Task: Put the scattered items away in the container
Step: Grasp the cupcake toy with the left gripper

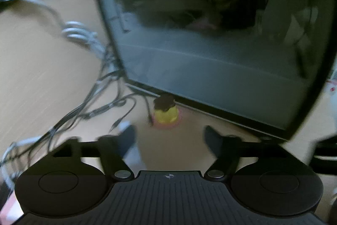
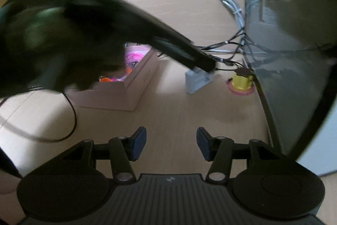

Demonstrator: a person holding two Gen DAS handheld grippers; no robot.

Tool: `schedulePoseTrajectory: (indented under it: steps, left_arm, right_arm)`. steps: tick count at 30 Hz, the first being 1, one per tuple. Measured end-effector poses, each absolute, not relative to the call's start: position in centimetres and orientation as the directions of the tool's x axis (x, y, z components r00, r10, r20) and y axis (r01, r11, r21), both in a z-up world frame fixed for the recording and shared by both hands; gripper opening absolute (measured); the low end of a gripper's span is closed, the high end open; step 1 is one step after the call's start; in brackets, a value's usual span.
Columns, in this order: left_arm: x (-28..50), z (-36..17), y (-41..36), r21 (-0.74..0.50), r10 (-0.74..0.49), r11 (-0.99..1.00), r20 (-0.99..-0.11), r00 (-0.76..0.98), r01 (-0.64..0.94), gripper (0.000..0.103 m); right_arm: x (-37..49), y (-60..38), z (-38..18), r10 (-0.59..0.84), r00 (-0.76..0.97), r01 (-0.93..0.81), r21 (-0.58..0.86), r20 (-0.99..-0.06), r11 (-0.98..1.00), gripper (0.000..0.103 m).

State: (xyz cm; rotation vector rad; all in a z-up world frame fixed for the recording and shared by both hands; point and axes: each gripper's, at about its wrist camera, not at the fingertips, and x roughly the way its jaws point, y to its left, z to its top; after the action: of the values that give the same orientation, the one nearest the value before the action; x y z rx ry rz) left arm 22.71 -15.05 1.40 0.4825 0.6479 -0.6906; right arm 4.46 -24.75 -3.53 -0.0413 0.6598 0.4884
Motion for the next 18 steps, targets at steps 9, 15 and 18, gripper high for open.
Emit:
schedulePoseTrajectory:
  steps: [9, 15, 18]
  left_arm:
    - [28.1, -2.9, -19.4, 0.282, -0.351, 0.625, -0.731, 0.585, 0.728, 0.064]
    - [29.1, -4.6, -20.4, 0.296, -0.342, 0.580, -0.757, 0.557, 0.759, 0.063]
    - [29.0, -5.0, -20.7, 0.307, -0.337, 0.578, -0.753, 0.565, 0.756, 0.055]
  right_arm:
    - [3.4, -28.2, -4.1, 0.327, 0.724, -0.319, 0.124, -0.608, 0.939, 0.053]
    - [3.3, -28.4, -4.8, 0.343, 0.705, -0.322, 0.151, -0.621, 0.935, 0.058]
    - [3.5, -28.7, -4.9, 0.341, 0.702, -0.315, 0.157, -0.625, 0.936, 0.058]
